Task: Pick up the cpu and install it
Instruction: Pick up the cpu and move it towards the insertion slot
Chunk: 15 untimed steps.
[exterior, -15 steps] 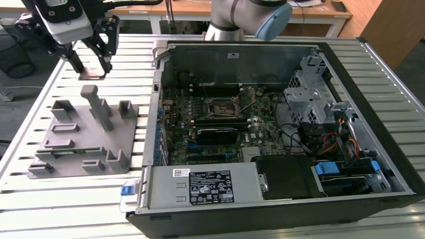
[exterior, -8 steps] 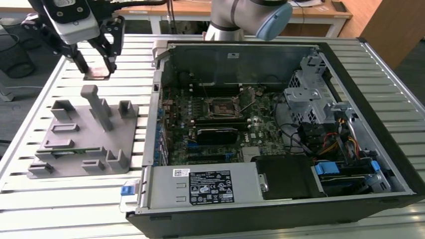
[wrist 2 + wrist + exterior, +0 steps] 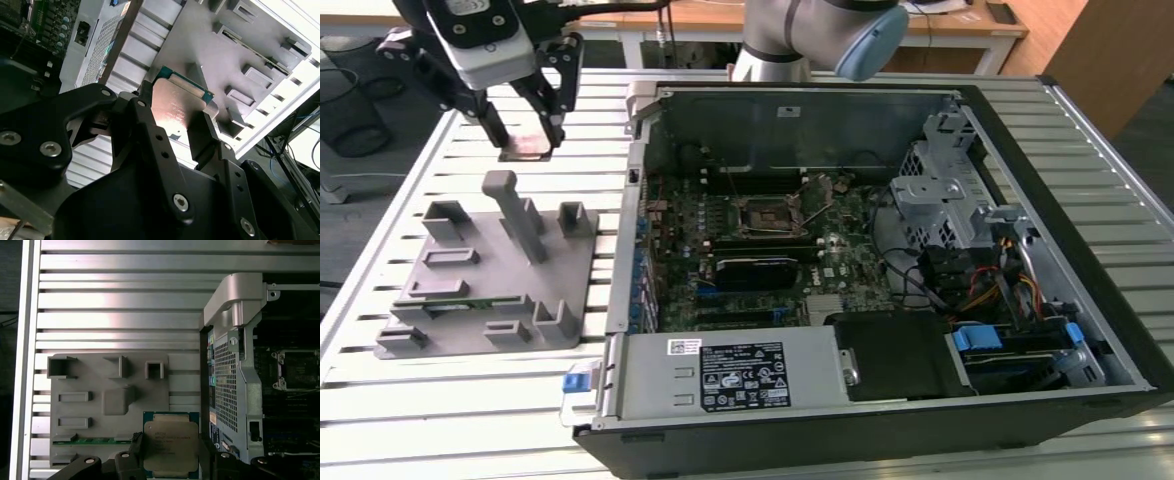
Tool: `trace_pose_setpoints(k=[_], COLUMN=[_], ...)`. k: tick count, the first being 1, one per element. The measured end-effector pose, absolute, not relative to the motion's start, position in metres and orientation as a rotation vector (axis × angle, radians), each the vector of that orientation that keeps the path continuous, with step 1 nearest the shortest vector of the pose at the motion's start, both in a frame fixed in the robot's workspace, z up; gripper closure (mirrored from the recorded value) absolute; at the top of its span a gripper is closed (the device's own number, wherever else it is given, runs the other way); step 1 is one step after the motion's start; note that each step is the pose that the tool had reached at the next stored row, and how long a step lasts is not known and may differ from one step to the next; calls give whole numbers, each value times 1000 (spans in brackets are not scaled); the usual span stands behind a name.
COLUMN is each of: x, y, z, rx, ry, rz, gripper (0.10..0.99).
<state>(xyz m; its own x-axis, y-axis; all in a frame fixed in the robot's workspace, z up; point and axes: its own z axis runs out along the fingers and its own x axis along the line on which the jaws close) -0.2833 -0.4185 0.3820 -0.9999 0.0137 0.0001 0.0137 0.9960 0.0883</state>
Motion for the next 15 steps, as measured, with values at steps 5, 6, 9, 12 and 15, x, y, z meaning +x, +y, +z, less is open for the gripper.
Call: trace_pose_setpoints(k=[5,6,9,12,15], x=[-278,-277,-274,-270,-265], y=[-419,-419,-419,-419,-418], z=[382,382,382,381,381], rx=[21,21,21,21,22], ry=[3138,3138,3138,3138,3138], rz=[139,139,139,139,139], gripper=[561,561,561,561,561])
